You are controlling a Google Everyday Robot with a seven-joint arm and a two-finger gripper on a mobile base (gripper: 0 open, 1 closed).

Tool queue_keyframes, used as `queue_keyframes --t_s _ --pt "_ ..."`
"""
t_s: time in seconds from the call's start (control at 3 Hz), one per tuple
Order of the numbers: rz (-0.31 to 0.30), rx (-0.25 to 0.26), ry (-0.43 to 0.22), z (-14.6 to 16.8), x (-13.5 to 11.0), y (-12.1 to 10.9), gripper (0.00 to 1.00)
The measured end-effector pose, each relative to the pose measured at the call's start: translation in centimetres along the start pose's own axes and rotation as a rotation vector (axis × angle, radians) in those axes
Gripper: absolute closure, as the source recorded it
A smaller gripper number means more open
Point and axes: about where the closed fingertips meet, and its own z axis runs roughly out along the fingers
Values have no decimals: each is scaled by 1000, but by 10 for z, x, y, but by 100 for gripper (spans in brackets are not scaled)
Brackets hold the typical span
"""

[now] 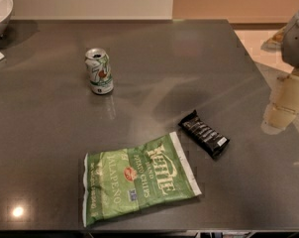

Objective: Move 7up can near green jalapeno chip bag

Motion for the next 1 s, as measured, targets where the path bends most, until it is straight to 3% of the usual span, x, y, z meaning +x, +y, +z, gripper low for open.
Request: queue_keyframes --t_s 0.67,1.0 --pt "2 -6 -11 2 -4 -6 0" --pt "14 -14 -77 15 -24 -29 0"
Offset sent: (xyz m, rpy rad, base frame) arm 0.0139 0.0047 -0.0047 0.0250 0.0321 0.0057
